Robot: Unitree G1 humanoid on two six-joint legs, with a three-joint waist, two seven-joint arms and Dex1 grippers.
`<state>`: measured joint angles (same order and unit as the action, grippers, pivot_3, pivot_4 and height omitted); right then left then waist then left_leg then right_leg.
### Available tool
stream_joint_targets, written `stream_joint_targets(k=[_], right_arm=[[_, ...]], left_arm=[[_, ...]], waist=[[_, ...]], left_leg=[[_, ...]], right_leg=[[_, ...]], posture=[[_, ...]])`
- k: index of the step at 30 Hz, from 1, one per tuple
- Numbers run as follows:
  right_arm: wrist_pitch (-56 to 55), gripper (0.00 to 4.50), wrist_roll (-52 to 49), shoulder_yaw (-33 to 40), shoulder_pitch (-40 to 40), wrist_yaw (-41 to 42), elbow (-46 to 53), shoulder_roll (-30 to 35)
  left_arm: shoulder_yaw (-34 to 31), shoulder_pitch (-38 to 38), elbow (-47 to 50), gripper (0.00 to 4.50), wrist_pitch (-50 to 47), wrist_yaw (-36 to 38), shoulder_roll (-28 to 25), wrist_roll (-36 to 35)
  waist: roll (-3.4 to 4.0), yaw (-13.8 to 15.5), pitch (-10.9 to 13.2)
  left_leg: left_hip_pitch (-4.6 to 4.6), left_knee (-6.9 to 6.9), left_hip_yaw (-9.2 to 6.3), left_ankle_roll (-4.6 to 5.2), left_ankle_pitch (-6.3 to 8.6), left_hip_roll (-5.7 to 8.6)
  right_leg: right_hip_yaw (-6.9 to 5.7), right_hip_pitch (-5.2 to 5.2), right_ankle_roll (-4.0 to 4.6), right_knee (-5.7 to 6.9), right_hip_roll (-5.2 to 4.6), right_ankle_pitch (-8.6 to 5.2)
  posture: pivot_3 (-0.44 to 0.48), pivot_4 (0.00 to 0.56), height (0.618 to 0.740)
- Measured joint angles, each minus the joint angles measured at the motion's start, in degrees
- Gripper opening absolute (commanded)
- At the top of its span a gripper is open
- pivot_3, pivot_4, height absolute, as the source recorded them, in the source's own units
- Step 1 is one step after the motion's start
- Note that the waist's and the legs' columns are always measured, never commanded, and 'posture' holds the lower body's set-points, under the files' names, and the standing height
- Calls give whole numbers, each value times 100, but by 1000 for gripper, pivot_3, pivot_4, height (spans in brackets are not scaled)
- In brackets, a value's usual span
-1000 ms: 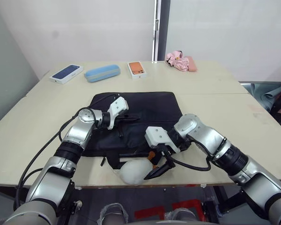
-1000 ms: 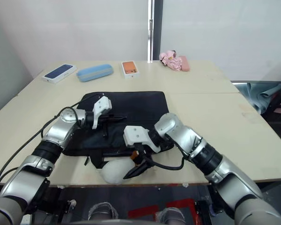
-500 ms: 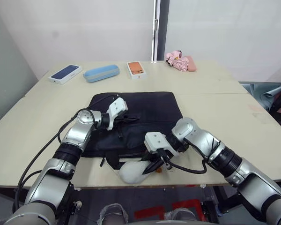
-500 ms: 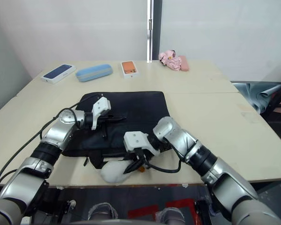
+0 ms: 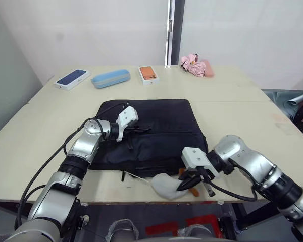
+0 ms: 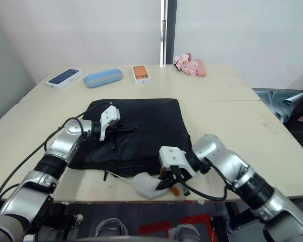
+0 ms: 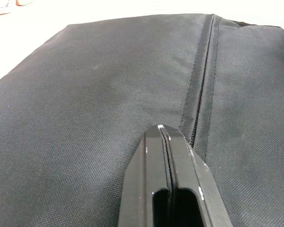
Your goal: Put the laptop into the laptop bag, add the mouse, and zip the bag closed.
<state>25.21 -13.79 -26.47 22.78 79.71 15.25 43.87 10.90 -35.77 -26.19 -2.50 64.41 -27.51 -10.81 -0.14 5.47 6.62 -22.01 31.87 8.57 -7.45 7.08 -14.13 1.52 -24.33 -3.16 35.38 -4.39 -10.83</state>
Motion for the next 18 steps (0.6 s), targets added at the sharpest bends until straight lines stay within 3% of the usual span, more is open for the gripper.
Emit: stream_joint_targets(k=[9, 18], right_arm=[[933, 15, -498, 584, -304, -272, 1017, 636], [1237, 15, -778, 867, -280, -275, 1000, 1045]], left_arm=[[4, 46, -8, 0, 82, 33, 6, 0], [26, 47, -7, 0, 123, 43, 6, 0]], waist=[[2, 0, -2], [3, -8, -2]], left_leg=[[0, -20, 7, -1, 1, 2], [-2, -38, 19, -2, 2, 2]], right_leg=[[2, -2, -9, -24, -1, -5], [6, -11, -11, -35, -1, -7]], posture=[[0, 150, 740], [0, 150, 740]])
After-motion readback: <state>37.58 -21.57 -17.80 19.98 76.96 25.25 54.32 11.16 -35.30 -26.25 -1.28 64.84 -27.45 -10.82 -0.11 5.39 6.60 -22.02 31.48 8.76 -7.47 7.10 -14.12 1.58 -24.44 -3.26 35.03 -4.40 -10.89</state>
